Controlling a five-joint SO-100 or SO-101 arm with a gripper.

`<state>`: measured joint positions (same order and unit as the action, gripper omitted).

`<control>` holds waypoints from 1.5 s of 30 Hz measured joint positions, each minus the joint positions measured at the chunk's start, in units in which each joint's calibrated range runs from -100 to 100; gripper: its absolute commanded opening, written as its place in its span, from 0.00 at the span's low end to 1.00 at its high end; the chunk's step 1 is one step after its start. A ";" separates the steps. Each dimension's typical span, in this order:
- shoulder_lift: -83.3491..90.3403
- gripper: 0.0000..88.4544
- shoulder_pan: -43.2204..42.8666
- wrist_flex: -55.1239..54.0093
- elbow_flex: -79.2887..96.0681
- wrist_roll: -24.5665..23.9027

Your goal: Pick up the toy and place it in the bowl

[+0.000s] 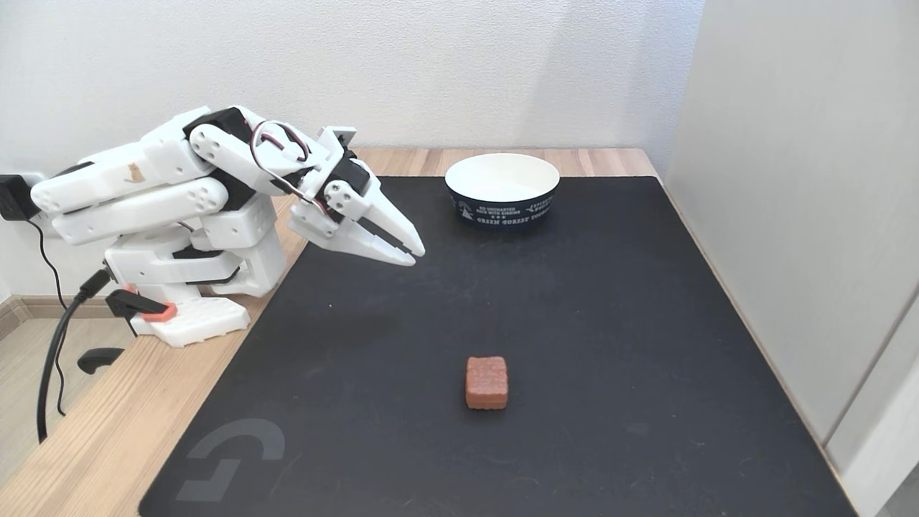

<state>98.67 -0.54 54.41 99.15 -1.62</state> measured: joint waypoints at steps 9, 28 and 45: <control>0.17 0.03 1.00 0.00 0.00 0.00; 0.17 0.04 0.58 0.00 0.00 0.00; 0.17 0.34 0.58 0.00 0.00 0.10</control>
<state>98.83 0.04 54.41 99.15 -1.52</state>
